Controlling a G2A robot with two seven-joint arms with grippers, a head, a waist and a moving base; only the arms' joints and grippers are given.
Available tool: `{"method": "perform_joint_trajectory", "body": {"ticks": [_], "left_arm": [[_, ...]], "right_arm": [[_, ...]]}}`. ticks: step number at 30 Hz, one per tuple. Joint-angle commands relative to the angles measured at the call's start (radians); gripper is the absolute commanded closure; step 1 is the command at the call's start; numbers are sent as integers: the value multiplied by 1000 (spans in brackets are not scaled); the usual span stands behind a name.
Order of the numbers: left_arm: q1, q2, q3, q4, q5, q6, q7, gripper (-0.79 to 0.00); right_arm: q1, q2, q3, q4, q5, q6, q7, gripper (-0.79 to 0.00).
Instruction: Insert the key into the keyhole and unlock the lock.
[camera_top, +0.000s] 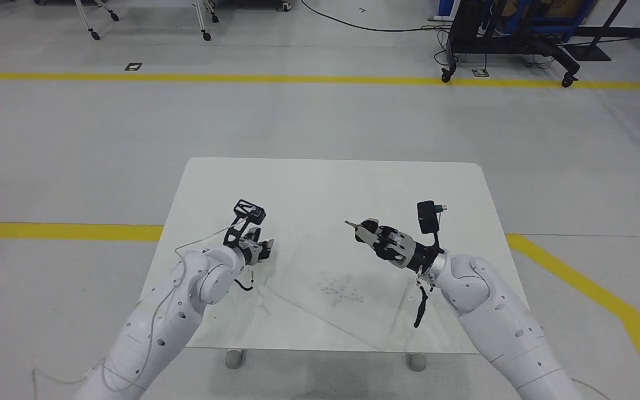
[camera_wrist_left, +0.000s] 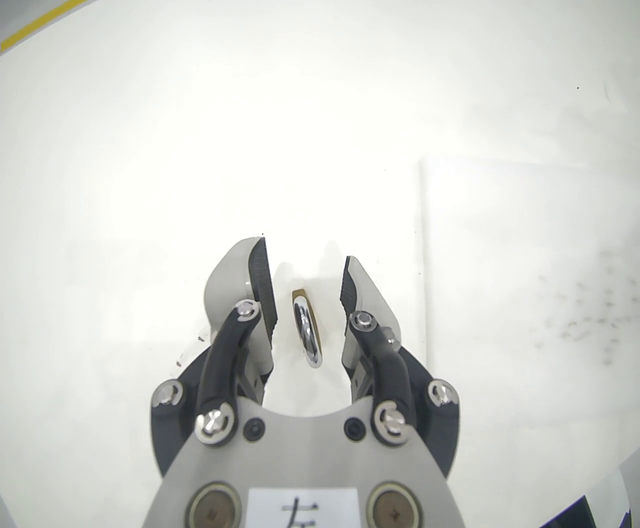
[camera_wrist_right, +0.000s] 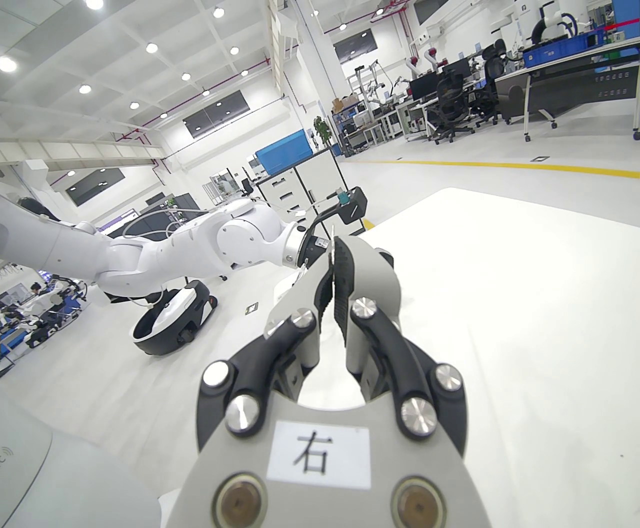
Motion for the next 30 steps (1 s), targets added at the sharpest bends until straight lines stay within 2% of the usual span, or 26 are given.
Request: {"method": "perform_joint_trajectory", "body": {"ticks": [1,6,10,11,12,15,30], "left_arm": [[4,-1,-2,-2,2,-2,-6,-317],[23,1,-15,-20,4,-21,-21,-299],[34,1,-26,-29,11,-24,-28,-212],[36,1,-28,-31,12,-22,-28,-65],[38,1,-30,-33,14,-20,-27,0],[44,-1,-34,-38,39,1,-19,0],[58,-2,-71,-42,6,-57,-54,0]], "right_arm": [[0,0,0,0,0,0,0,0],[0,0,0,0,0,0,0,0],[0,0,0,0,0,0,0,0],[0,0,0,0,0,0,0,0],[0,0,0,0,0,0,0,0],[0,0,0,0,0,0,0,0],[0,0,0,0,0,0,0,0]]}}
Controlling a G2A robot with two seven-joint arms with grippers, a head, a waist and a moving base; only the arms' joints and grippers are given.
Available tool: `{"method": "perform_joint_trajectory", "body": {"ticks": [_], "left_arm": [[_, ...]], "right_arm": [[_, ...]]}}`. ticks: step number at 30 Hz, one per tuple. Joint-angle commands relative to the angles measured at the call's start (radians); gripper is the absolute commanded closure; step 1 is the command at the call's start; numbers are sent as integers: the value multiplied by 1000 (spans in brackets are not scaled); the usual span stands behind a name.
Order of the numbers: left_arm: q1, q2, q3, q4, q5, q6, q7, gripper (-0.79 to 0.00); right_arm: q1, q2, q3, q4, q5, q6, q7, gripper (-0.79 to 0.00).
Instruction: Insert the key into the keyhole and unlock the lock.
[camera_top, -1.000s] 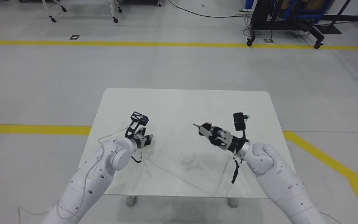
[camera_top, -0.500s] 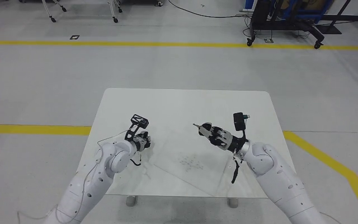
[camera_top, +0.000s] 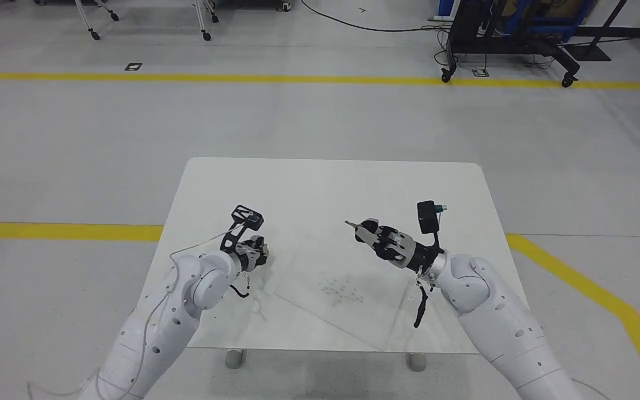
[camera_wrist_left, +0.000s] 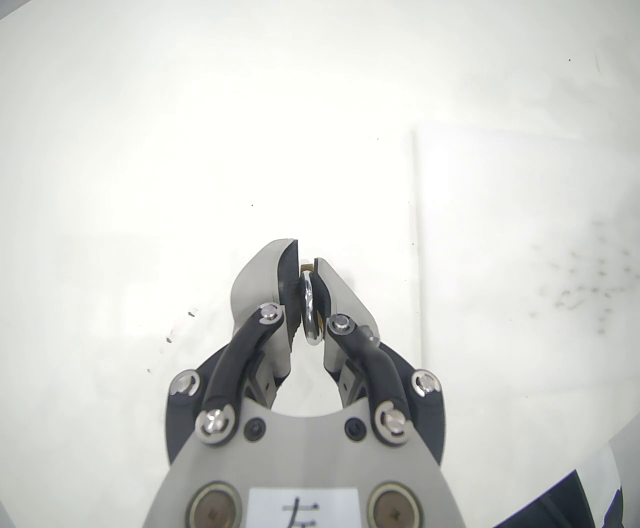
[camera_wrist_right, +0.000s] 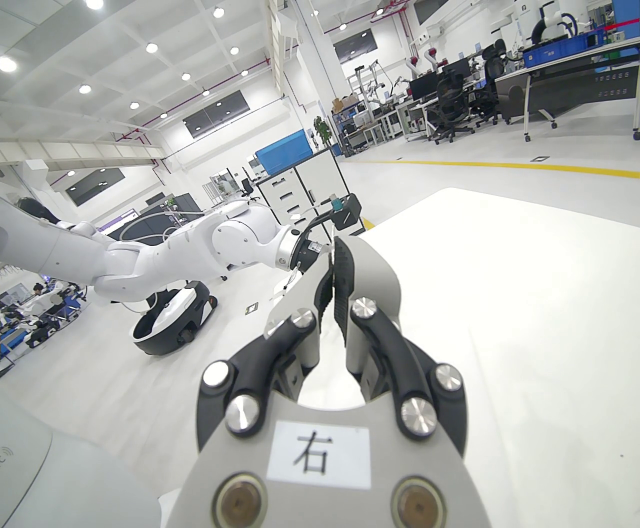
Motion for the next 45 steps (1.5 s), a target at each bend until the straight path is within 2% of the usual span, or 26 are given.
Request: {"method": "perform_joint_trajectory", "body": {"ticks": [1,2,3,4,5,6,8,10,13,15,16,17,19,21,25,26,27,28,29,38,45], "left_arm": [[-1,-1,0,1,2,0,-3,0],[-1,-2,0,2,2,0,-5,-197],[-1,-3,0,2,3,-1,-7,-317],[-1,-3,0,2,3,-1,-8,-391],[-1,-4,0,2,3,-3,-8,-570],[0,-4,0,1,3,-7,-8,-683],[4,-5,-4,-3,-5,-16,-5,-767],[9,-5,-8,-9,-6,-23,-1,-748],[20,-4,-17,-21,-6,-31,1,-677],[26,-3,-23,-27,-1,-33,1,-520],[29,-2,-26,-30,1,-33,1,-477],[32,-2,-29,-32,2,-33,-1,-388],[39,-1,-34,-38,3,-34,-4,-357],[44,-1,-38,-44,2,-38,-10,-289],[50,-1,-45,-49,1,-41,-17,-308],[50,-1,-46,-48,-1,-43,-20,-280],[50,-1,-48,-48,-3,-43,-21,-203],[50,-2,-48,-47,-2,-42,-21,-49],[50,-2,-48,-47,-1,-44,-24,0],[39,-8,-45,-35,6,-22,-58,0],[52,-9,-69,-43,-47,-57,-9,0]], "right_arm": [[0,0,0,0,0,0,0,0],[0,0,0,0,0,0,0,0],[0,0,0,0,0,0,0,0],[0,0,0,0,0,0,0,0],[0,0,0,0,0,0,0,0],[0,0,0,0,0,0,0,0],[0,0,0,0,0,0,0,0],[0,0,0,0,0,0,0,0],[0,0,0,0,0,0,0,0],[0,0,0,0,0,0,0,0],[0,0,0,0,0,0,0,0],[0,0,0,0,0,0,0,0],[0,0,0,0,0,0,0,0],[0,0,0,0,0,0,0,0],[0,0,0,0,0,0,0,0],[0,0,0,0,0,0,0,0],[0,0,0,0,0,0,0,0],[0,0,0,0,0,0,0,0],[0,0,0,0,0,0,0,0],[0,0,0,0,0,0,0,0],[0,0,0,0,0,0,0,0]]}}
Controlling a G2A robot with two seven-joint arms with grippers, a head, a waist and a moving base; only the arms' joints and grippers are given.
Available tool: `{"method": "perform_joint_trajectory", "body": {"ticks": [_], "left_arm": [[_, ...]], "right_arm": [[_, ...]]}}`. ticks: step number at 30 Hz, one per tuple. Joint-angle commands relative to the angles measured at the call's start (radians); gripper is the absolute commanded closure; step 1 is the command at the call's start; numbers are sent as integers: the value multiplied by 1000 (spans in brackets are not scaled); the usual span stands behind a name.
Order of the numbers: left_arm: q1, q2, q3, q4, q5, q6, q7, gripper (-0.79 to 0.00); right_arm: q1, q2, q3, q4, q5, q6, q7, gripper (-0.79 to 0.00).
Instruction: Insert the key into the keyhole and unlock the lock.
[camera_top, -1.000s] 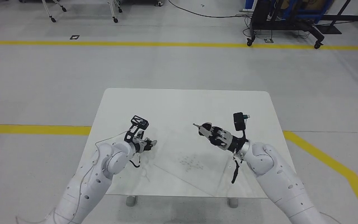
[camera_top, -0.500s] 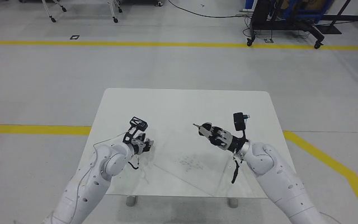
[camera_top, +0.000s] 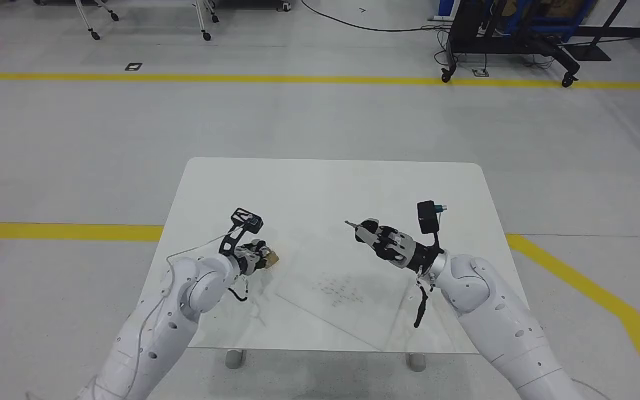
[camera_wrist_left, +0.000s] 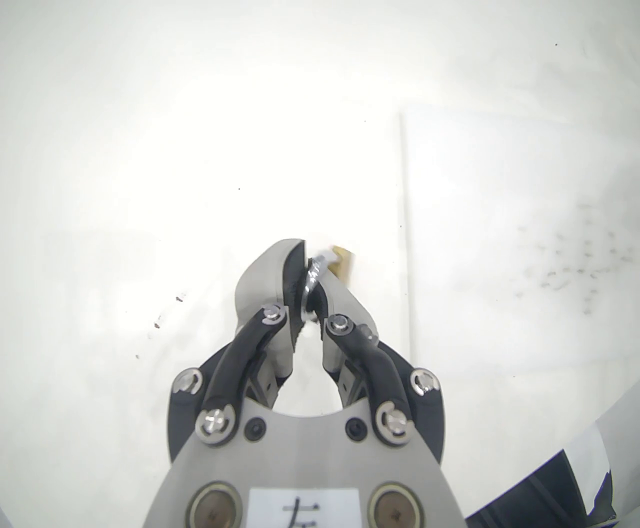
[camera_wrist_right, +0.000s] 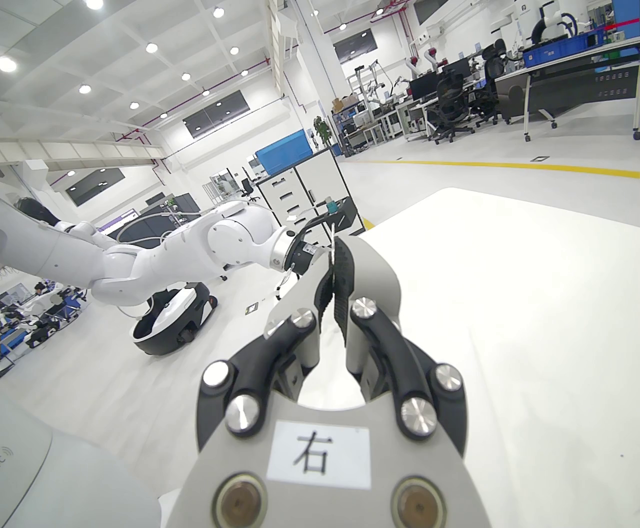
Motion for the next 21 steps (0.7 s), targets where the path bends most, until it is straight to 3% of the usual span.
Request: {"method": "perform_joint_trajectory", "body": {"ticks": [1,8,10,18,21], "left_arm": [[6,0,-19,-3,-51,-24,23,0],[40,10,-117,-6,-262,-193,108,0],[55,15,-146,-14,-238,-234,170,0],[55,15,-146,-14,-238,-234,170,0],[41,10,-138,21,-455,-260,59,0]], "right_arm": [[0,0,0,0,0,0,0,0],[0,0,0,0,0,0,0,0],[0,0,0,0,0,0,0,0],[0,0,0,0,0,0,0,0],[-3,-6,-12,-6,16,42,-24,0]]}}
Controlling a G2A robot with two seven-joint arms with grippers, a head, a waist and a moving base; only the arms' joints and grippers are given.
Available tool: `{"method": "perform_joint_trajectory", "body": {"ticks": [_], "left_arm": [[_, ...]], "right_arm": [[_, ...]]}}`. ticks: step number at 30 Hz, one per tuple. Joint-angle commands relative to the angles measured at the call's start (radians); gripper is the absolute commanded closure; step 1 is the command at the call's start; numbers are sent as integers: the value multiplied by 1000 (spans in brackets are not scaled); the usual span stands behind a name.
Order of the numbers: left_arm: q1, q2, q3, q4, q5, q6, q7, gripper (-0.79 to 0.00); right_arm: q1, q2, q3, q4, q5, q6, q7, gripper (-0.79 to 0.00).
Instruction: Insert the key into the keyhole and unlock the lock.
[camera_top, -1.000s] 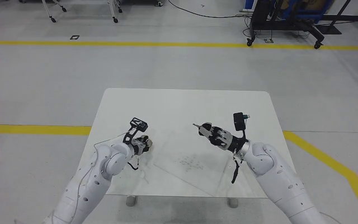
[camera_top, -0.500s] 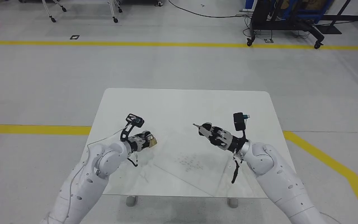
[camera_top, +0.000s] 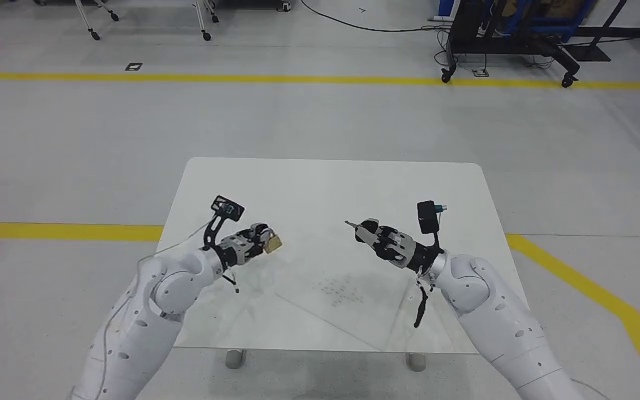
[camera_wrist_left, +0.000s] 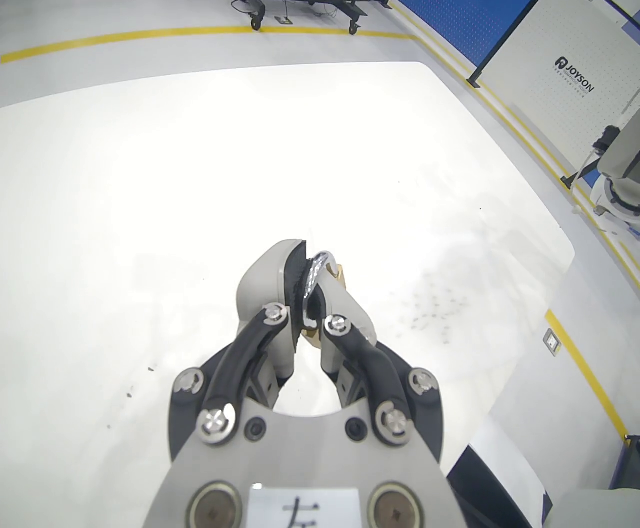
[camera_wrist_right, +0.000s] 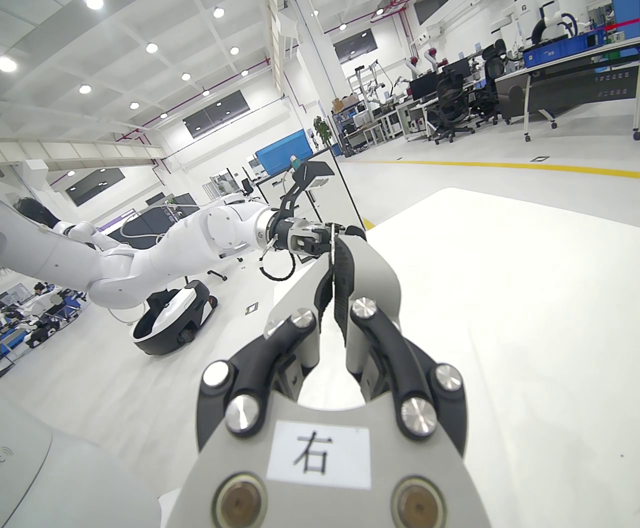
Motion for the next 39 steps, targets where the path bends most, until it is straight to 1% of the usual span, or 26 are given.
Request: {"method": "perform_joint_trajectory", "body": {"ticks": [1,3,5,6,8,13,16,18,21,26,28,37,39], "left_arm": [[-30,-3,-2,33,-247,0,-107,0],[-68,-7,-4,81,-411,23,-194,0],[-109,-13,4,131,-528,64,-253,0],[-132,-17,15,156,-575,88,-285,0],[-179,-27,35,203,-648,125,-315,0],[-307,-59,104,307,-835,220,-399,0],[-372,-79,148,369,-900,257,-430,0],[-410,-89,169,411,-910,266,-423,0],[-450,-98,174,470,-937,263,-424,0],[-486,-98,147,556,-982,238,-441,0],[-486,-98,147,556,-982,238,-441,0],[-486,-98,147,556,-982,238,-441,0],[-472,-99,149,520,-993,226,-444,0]], "right_arm": [[6,-8,-18,3,21,28,-25,0],[26,-19,-44,24,57,25,-58,0],[51,-29,-63,58,71,33,-90,0],[62,-34,-72,71,67,39,-105,0],[77,-44,-91,94,77,28,-130,0],[113,-63,-113,124,64,62,-184,0],[136,-73,-127,130,65,96,-193,0],[151,-81,-137,135,71,125,-194,0],[171,-91,-155,133,63,186,-186,0],[211,-111,-197,117,52,281,-149,0],[224,-118,-216,105,49,309,-124,0],[224,-118,-216,105,49,309,-124,0],[224,-118,-216,105,49,309,-124,0]]}}
